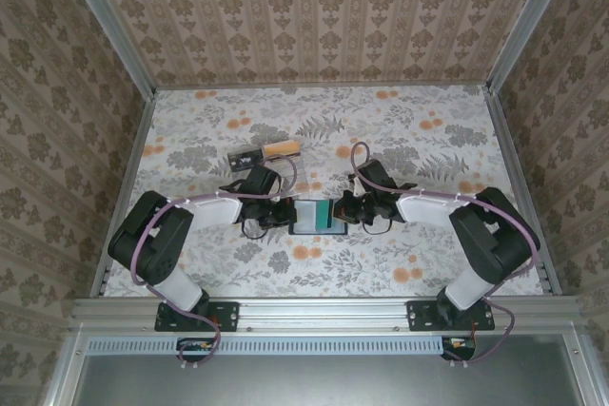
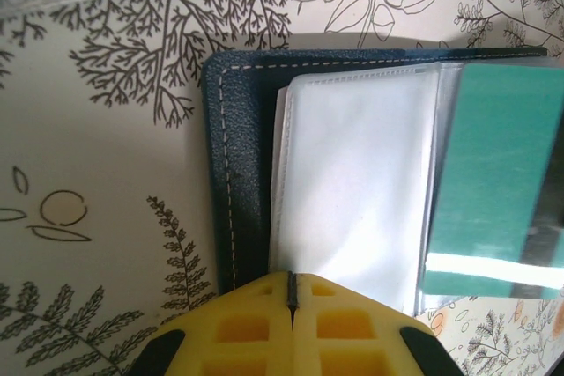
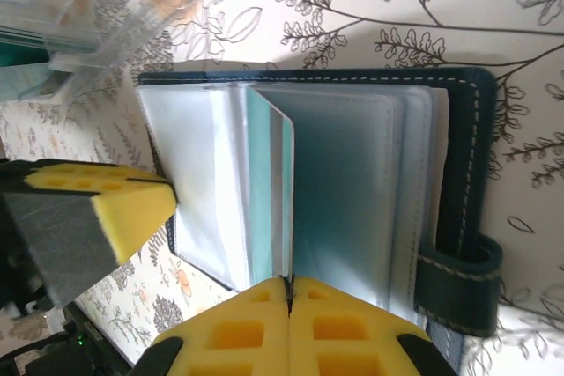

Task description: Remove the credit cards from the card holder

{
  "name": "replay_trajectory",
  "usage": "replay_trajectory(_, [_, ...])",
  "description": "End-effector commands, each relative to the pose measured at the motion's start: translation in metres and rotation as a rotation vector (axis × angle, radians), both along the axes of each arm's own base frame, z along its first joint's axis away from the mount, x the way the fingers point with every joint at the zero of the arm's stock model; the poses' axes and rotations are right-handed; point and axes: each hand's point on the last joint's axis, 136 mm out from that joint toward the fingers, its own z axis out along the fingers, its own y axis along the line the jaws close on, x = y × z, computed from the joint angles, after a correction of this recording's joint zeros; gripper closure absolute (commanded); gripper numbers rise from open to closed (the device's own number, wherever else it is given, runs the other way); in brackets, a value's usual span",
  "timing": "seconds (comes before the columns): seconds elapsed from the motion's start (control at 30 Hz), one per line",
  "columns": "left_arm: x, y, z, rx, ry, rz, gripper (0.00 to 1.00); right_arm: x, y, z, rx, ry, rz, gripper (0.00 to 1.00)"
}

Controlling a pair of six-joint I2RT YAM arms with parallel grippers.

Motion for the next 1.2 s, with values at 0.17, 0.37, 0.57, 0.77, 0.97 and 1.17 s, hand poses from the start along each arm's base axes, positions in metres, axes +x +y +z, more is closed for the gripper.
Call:
replay_trajectory(0.17, [0.008,0.000,0.044,-0.035,-0.040,0.025,0.76,-0.005,-0.009,0.039,0.019,-0.085,0.033,1.00])
replay_trajectory(0.37, [0.026,-0.011,0.105,-0.226,-0.121,0.075,0.53,-0.001,-0.005,0.082,0.097,-0.198,0.061,1.00])
replay_trajectory(0.57, [0.034,-0.029,0.147,-0.456,-0.138,0.089,0.57,0.005,0.008,0.129,0.242,-0.292,0.117,1.00])
replay_trajectory(0.77, [0.034,-0.037,0.159,-0.564,-0.116,0.085,0.63,0.006,0.017,0.153,0.346,-0.330,0.143,1.00])
replay_trajectory(0.97, [0.031,-0.037,0.156,-0.574,-0.093,0.089,0.67,0.008,0.016,0.154,0.357,-0.334,0.129,1.00])
replay_trajectory(1.17, [0.030,-0.040,0.154,-0.597,-0.076,0.083,0.74,0.010,0.016,0.154,0.364,-0.335,0.120,1.00])
